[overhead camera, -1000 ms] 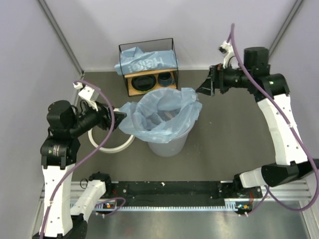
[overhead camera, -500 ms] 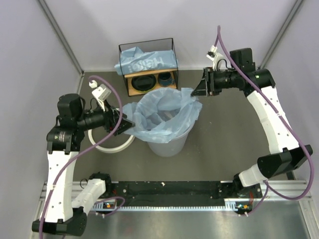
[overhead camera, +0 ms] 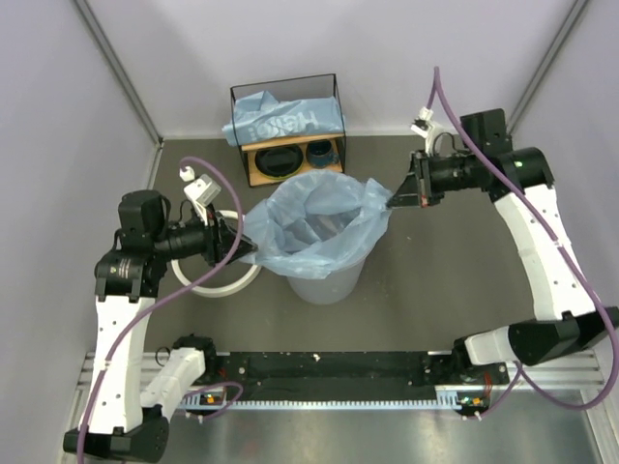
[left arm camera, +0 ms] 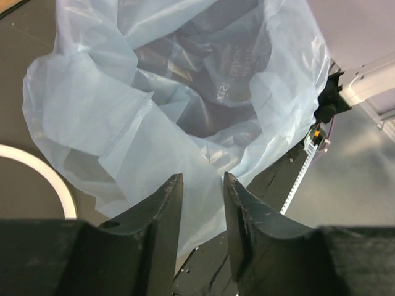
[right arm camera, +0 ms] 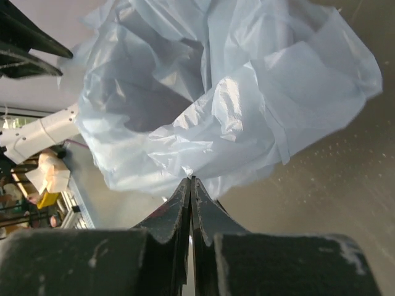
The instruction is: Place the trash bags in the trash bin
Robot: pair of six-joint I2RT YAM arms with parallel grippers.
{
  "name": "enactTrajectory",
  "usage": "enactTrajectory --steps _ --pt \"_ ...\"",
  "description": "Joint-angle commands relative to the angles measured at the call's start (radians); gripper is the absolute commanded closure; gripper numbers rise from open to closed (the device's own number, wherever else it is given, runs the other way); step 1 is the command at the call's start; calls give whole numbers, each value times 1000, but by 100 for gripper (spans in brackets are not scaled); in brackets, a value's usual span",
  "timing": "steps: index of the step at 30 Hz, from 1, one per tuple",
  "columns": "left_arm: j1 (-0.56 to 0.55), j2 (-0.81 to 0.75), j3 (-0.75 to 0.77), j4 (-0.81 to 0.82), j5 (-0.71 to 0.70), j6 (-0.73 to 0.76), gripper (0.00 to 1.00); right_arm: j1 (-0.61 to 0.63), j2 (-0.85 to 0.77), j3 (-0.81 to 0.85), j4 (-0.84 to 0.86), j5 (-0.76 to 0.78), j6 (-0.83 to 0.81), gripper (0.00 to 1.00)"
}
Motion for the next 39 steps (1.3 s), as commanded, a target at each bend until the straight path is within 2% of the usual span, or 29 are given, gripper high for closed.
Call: enactTrajectory --steps 1,2,6,12,18,21,23,24,25,27,28,32,39 --pt "6 -45 -38 -7 -21 16 67 -74 -105 -35 -103 7 -98 100" --pt "6 -52 -44 -10 -21 16 79 -84 -116 -45 -135 8 -114 100" --pt "5 -66 -75 -18 -33 18 98 -104 -151 -133 -175 39 -208 100" --pt "5 -54 -135 -45 -111 65 100 -105 -192 -316 -174 89 -292 100" --pt "5 -37 -214 -38 -91 91 100 -105 -205 -425 -148 112 -331 100" --pt "5 -10 -207 -65 -50 103 100 -113 -186 -380 -164 53 -351 100" --pt "5 -16 -199 -44 -51 99 100 -142 -188 -330 -204 -36 -362 56" --pt "5 -16 -198 -39 -53 103 100 -148 -194 -277 -209 -48 -352 38" --pt "5 -19 -198 -39 -49 119 100 -157 -199 -246 -208 -80 -325 24" --pt "5 -22 -192 -39 -47 125 100 -157 -212 -160 -191 -113 -287 23" --pt "5 -23 -187 -39 -39 127 100 -157 -217 -140 -159 -125 -207 22" --pt "5 -28 -176 -31 -35 123 100 -150 -184 -65 -39 -86 -50 21" --pt "5 -20 -164 -24 -38 128 100 -47 -70 10 -34 43 -32 14"
